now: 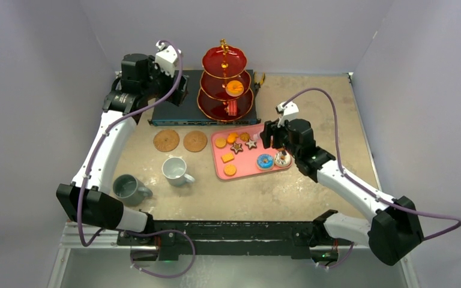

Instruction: Serve the afternoon tea

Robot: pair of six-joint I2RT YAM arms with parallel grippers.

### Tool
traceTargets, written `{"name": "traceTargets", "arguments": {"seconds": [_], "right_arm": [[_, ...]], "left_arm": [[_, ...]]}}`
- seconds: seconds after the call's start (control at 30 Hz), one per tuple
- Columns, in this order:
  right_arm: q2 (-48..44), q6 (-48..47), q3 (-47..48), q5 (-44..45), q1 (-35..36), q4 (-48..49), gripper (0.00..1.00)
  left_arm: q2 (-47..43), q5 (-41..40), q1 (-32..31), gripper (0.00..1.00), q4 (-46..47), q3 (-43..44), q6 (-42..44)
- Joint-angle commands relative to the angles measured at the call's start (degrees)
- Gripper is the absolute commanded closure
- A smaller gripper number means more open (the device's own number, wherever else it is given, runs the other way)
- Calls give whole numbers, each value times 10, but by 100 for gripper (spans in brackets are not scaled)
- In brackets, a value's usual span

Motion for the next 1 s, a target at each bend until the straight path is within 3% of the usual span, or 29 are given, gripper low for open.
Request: {"name": "traceTargets", "arguments": {"seconds": [0.0,0.57,0.97], "right_arm": [[-15,45,-28,5,-2,11,33],[-14,73,-80,-18,11,-25,33],[4,68,-64,57,44,-34,33]], "left_arm": [[-5,11,5,11,24,25,-7],[-5,10,4,11,22,36,-8],[-2,11,5,11,20,45,-11]]}}
